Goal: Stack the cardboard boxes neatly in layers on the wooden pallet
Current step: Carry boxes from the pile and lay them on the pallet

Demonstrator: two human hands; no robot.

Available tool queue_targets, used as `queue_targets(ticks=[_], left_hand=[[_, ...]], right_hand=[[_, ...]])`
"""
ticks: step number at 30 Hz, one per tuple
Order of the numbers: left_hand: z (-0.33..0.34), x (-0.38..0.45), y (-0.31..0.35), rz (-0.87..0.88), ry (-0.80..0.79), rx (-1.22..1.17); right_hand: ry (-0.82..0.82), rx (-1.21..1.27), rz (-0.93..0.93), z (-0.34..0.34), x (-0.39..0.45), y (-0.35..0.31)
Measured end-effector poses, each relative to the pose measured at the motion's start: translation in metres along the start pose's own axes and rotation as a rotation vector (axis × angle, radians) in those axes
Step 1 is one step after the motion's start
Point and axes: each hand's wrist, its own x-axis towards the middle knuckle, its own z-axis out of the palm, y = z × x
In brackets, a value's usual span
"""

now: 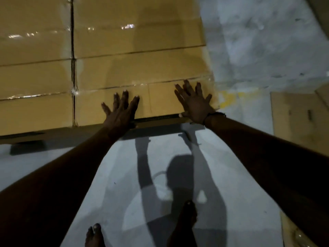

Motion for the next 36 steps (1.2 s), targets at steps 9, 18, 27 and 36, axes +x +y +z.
queue_targets(ticks=[9, 18, 27, 36], left_hand=[[-0.049, -0.009, 0.11, -0.169, 0.175, -0.316], [-0.083, 0.049, 0.188, -0.355, 0.268, -0.466], [-0.103, 0.11, 0.241, -0.559, 0.235, -0.647], [-0.104, 0.204, 0.303, -0.729, 0.306, -0.819]], right_hand=[[-0.001, -0.036, -0.052, -0.121, -0.017, 0.066], [-0.056, -0.183, -0.224, -0.212, 0.079, 0.103], [-0.216, -0.447, -0.463, -0.267, 0.179, 0.129], [-0.303, -0.702, -0.807, -0.285, 0.269, 0.136]])
